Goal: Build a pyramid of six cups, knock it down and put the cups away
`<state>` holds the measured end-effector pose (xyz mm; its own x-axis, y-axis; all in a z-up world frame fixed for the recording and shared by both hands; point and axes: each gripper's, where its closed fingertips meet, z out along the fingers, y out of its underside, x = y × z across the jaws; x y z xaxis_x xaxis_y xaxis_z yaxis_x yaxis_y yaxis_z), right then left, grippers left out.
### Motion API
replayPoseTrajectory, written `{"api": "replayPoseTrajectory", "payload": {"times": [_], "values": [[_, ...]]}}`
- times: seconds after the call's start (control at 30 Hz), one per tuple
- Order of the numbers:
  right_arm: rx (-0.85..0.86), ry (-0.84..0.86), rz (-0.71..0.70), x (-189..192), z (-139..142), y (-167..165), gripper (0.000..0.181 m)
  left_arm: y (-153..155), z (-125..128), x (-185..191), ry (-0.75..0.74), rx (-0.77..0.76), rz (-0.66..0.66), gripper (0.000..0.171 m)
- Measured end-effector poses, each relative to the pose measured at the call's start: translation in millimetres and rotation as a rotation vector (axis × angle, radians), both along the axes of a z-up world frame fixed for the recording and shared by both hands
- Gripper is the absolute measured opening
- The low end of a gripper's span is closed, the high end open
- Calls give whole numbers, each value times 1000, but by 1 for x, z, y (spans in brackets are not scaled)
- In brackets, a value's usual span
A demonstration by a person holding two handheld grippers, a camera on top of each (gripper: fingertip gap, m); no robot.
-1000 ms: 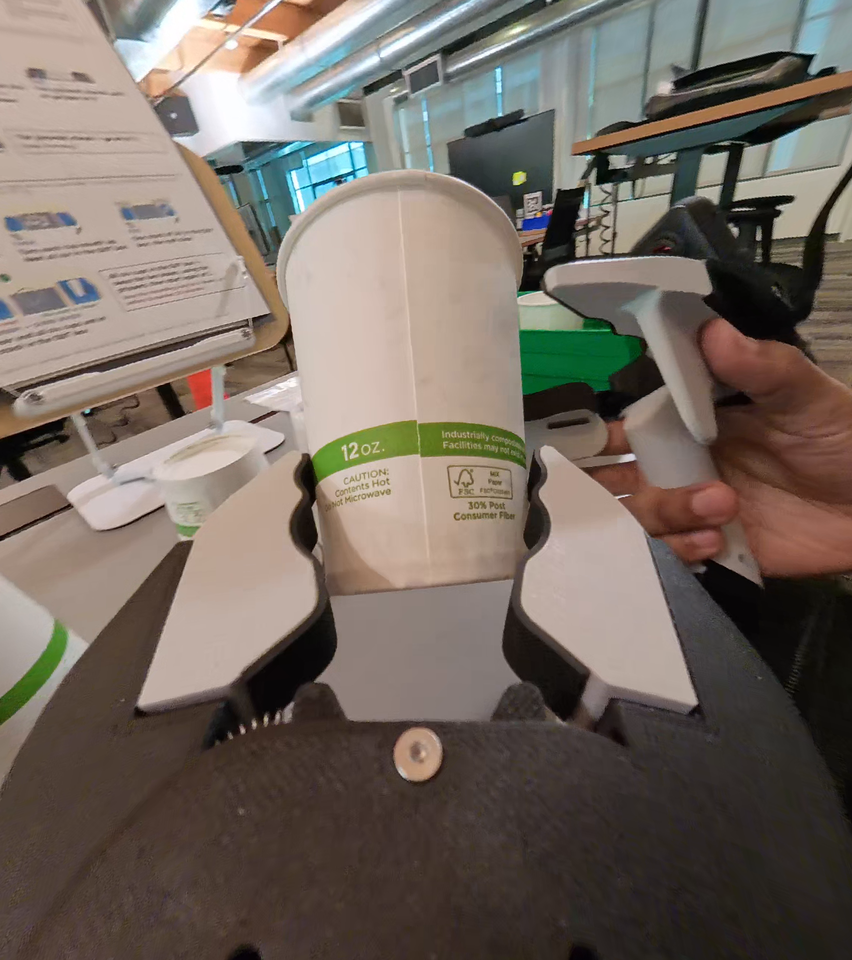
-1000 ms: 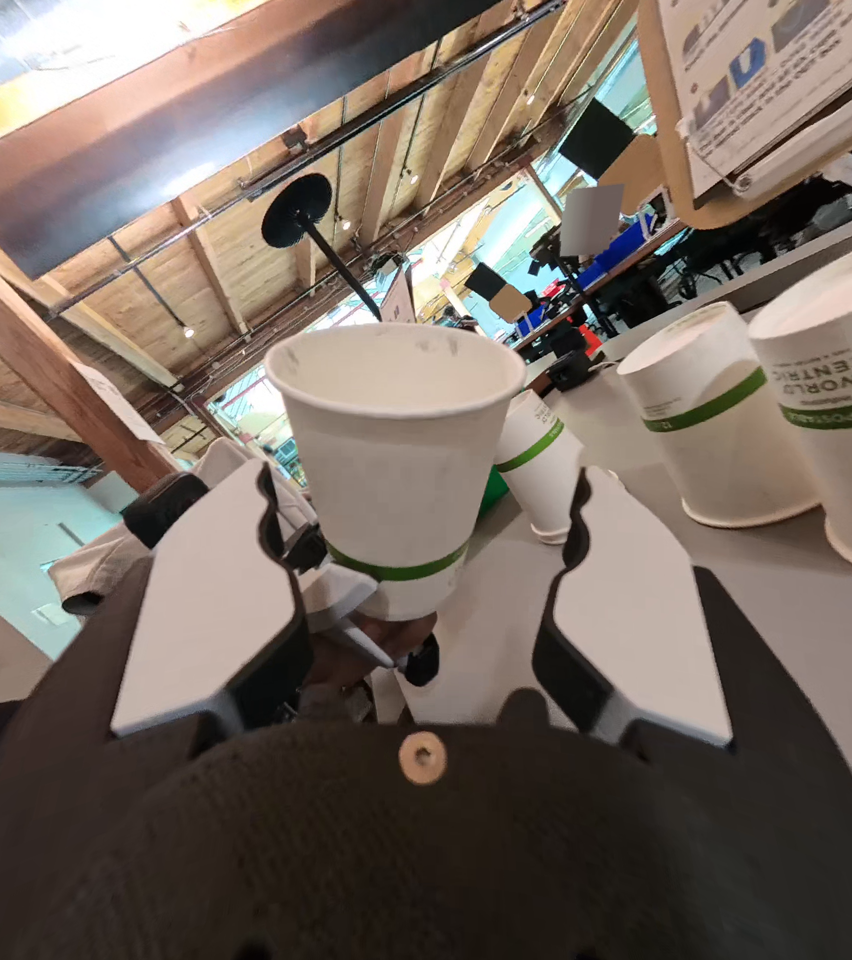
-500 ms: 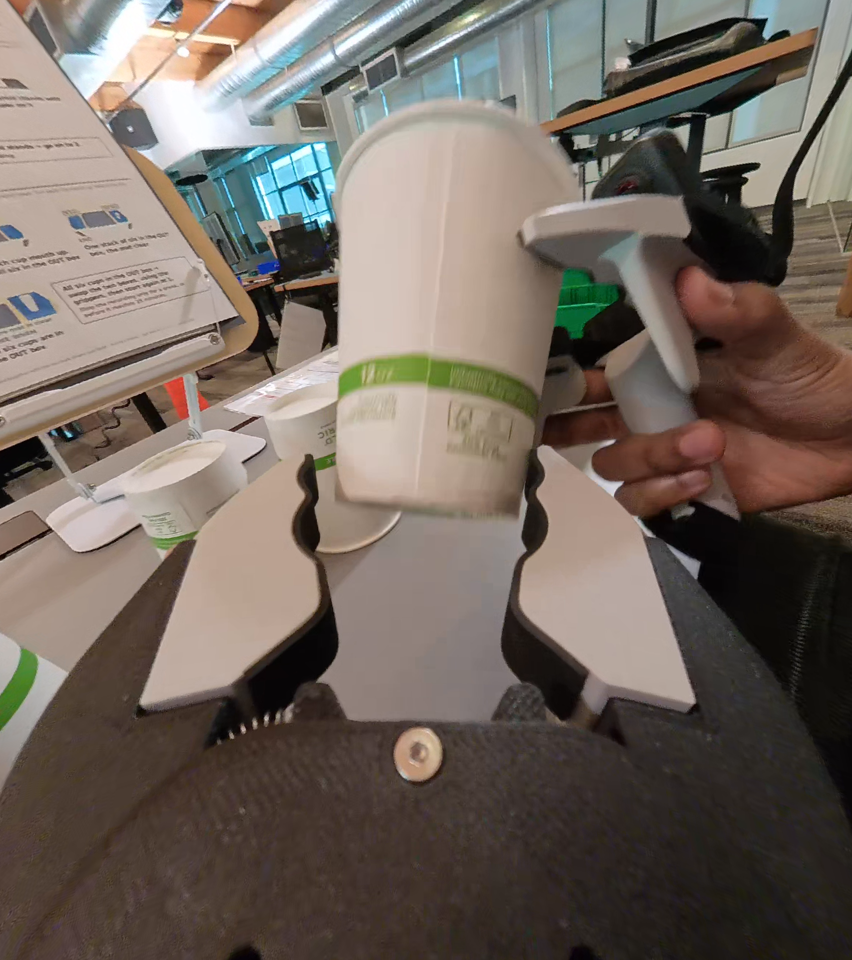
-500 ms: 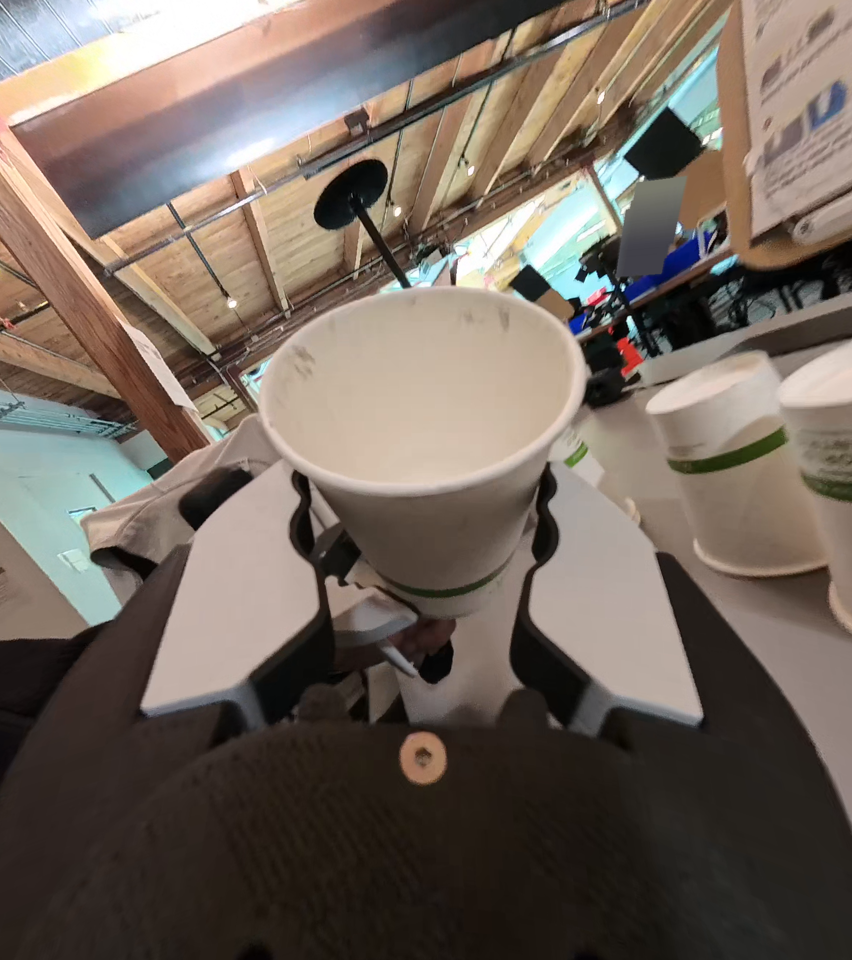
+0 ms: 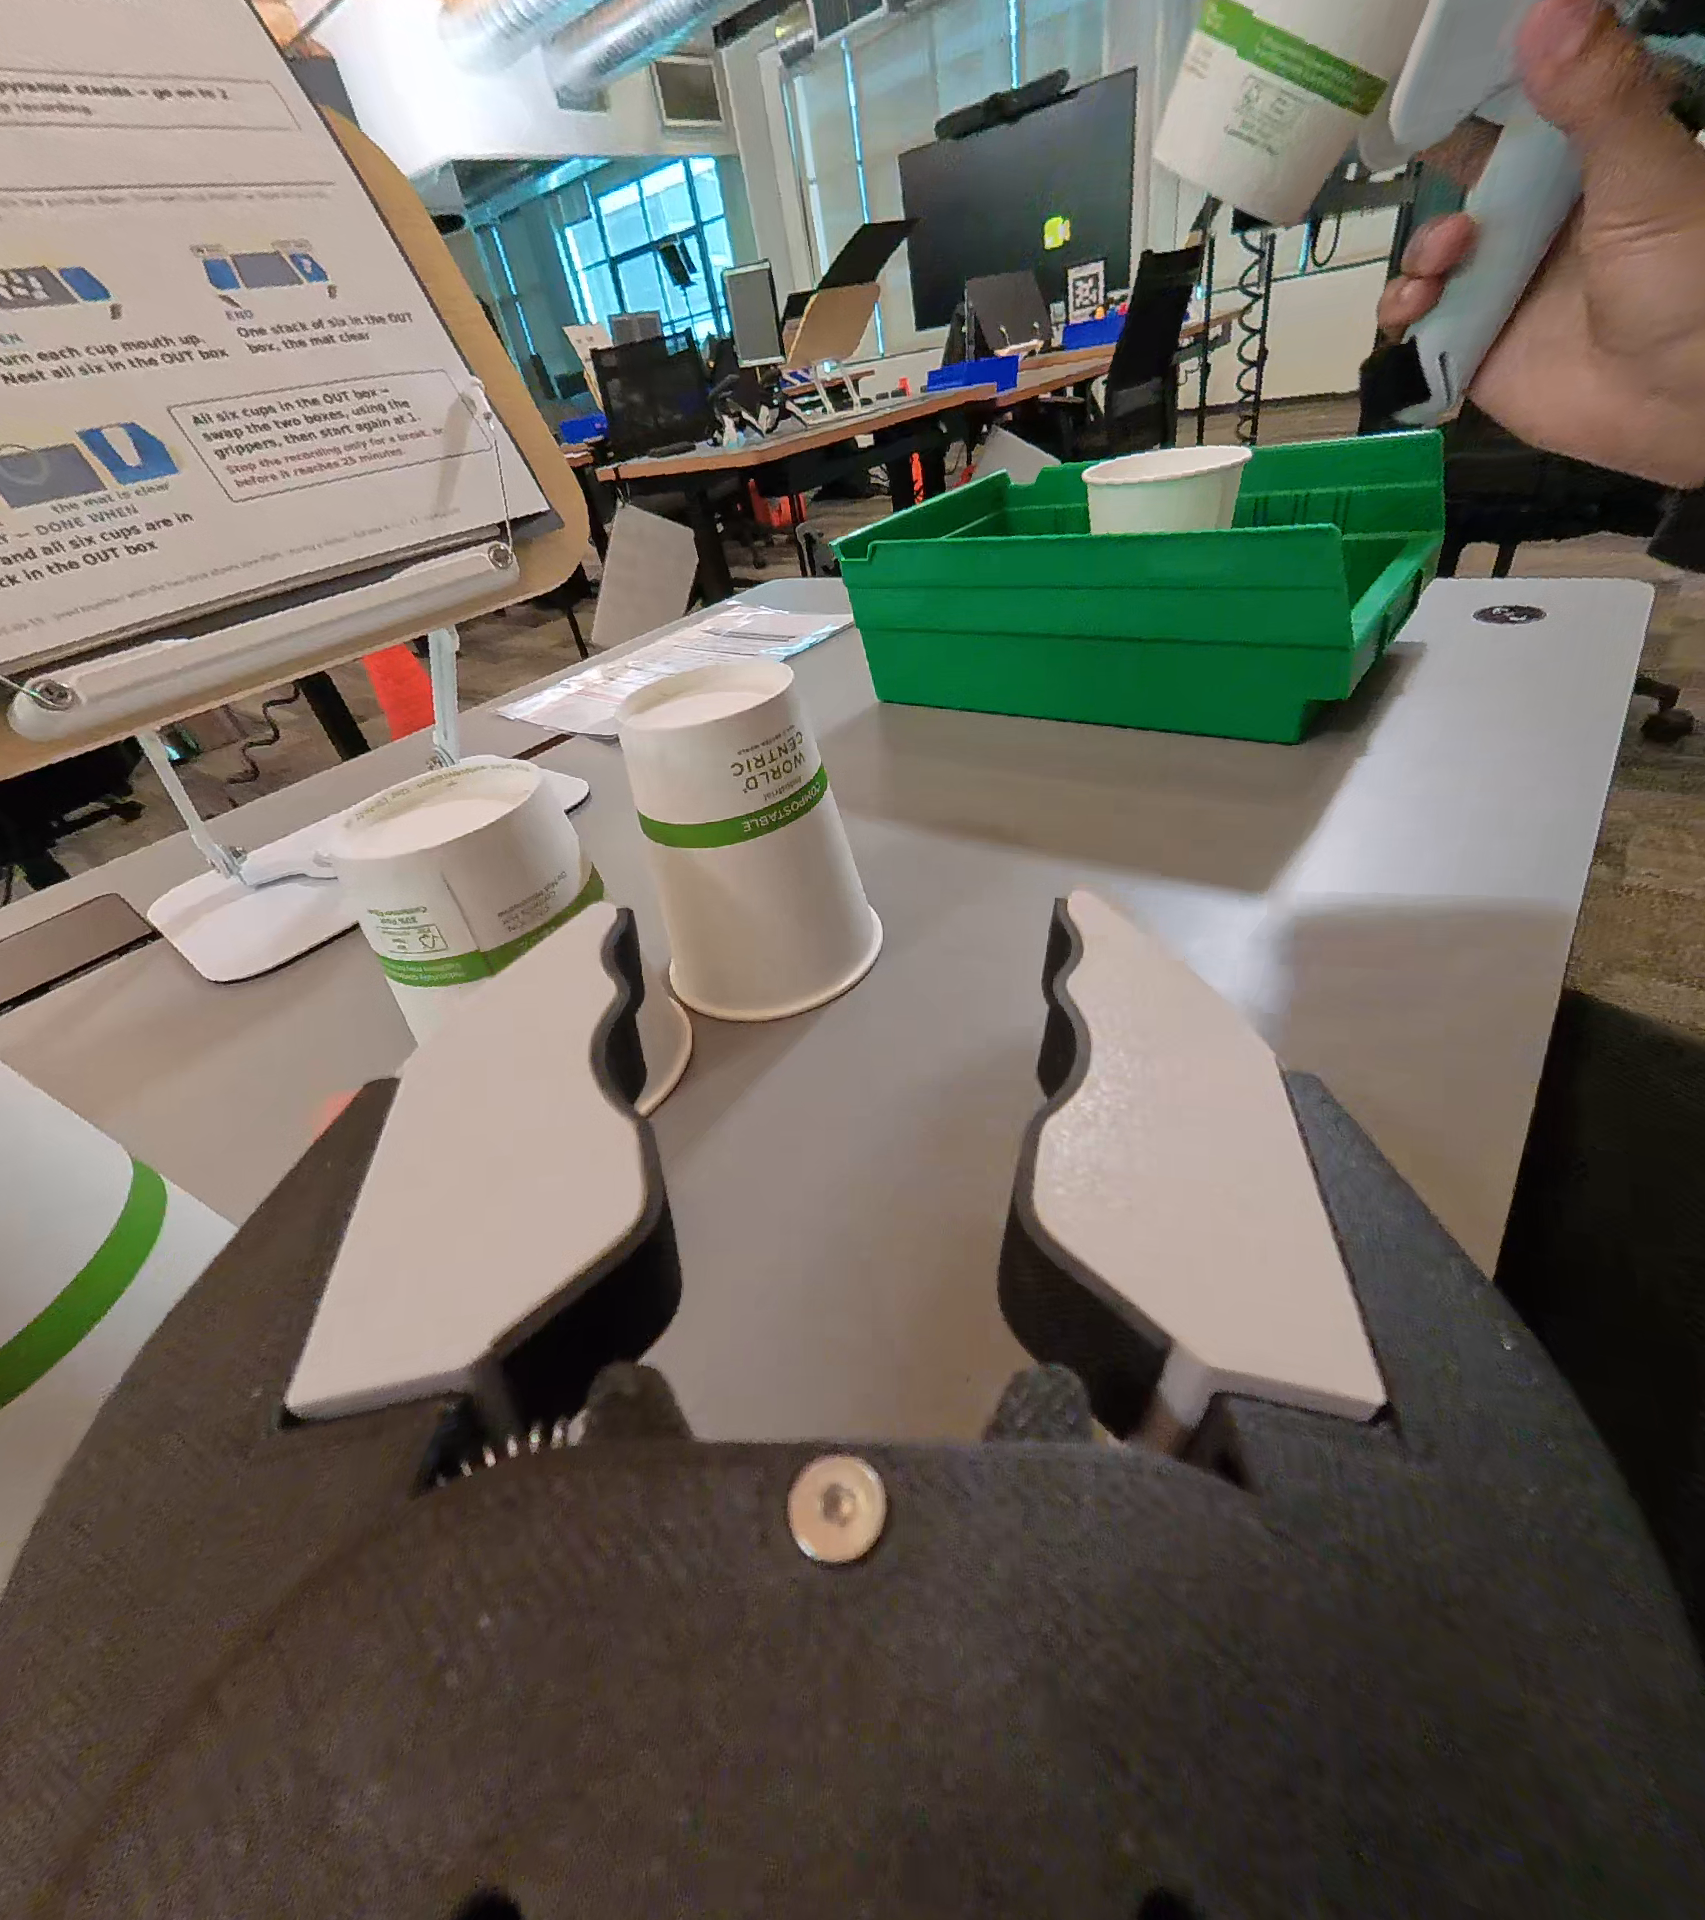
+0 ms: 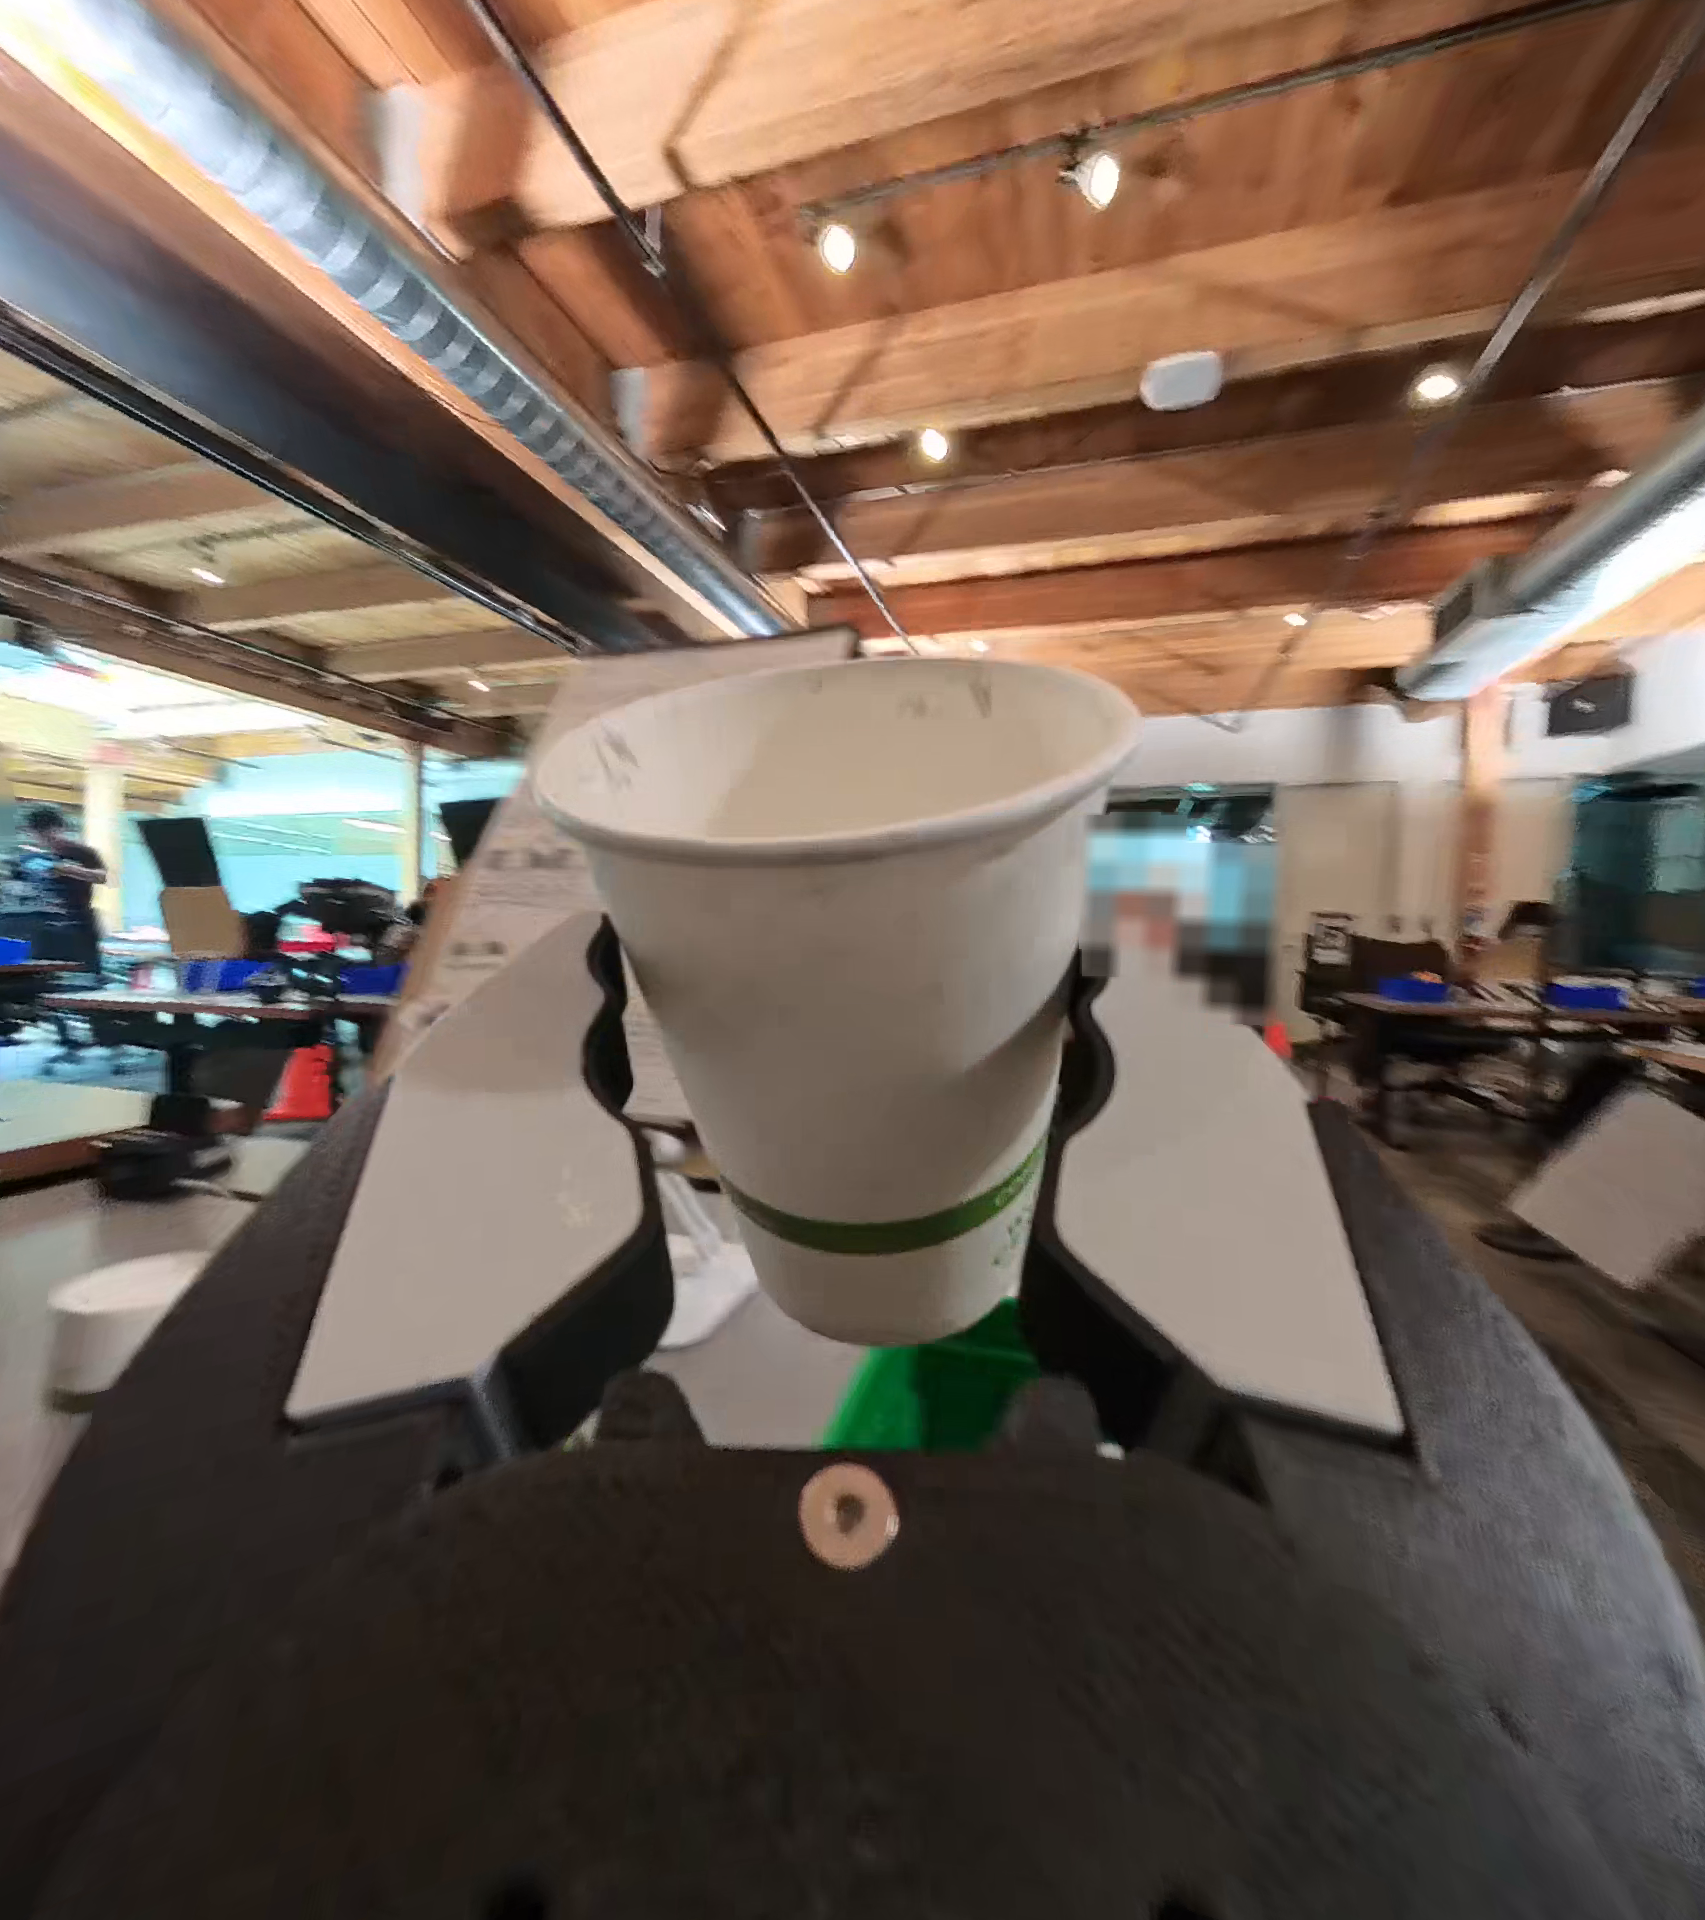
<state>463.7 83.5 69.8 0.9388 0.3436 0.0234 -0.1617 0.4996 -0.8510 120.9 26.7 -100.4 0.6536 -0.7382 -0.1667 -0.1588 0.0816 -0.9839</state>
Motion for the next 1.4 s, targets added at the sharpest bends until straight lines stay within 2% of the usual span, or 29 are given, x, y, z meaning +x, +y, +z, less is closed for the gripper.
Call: {"api": "replayPoseTrajectory", "payload": {"times": [0.07, 0.17, 0.3, 0.53, 0.6, 0.77, 0.93, 0.97, 1.0, 1.07, 1.1, 1.13, 1.23, 1.3, 1.4], "values": [[-49, -11, -76, 33, -14, 14, 83, 0, -4, 2, 9, -8, -3, 76], [-101, -45, -166, 62, -34, 35, 83, -2, -8, 4, 32, -7, -7, 76], [-173, -90, -183, 67, -58, 58, 84, -1, -11, 4, 50, -4, 1, 76], [-451, -69, -196, 75, -117, 83, 85, 2, -13, 1, 45, -20, 11, 76], [-485, -23, -187, 78, -120, 85, 86, 2, -12, 0, 43, -19, 13, 76], [-526, 30, -190, 88, -113, 79, 105, 5, -14, -2, 37, -34, 23, 75], [-522, 108, -136, 94, -97, 62, 106, 4, -12, -2, 47, -17, 30, 75], [-545, 124, -137, 98, -98, 58, 99, 4, -13, -2, 50, -14, 31, 75], [-585, 138, -142, 102, -103, 54, 82, 4, -13, -2, 53, -13, 32, 75], [-705, 137, -140, 107, -120, 46, 34, 5, -14, -3, 56, -13, 34, 75], [-750, 130, -146, 109, -128, 42, 2, 5, -14, -3, 57, -14, 36, 75], [-782, 136, -189, 115, -135, 42, 0, 6, -15, -3, 58, -15, 39, 75], [-872, 129, -480, 151, -154, 41, 0, 8, -15, -6, 63, -10, 55, 73], [-903, 80, -547, 156, -160, 44, 0, 10, -17, -9, 79, 0, 76, 73], [-1021, -21, -576, 155, -179, 53, 0, 16, -18, -15, 92, 20, 116, 72]]}}
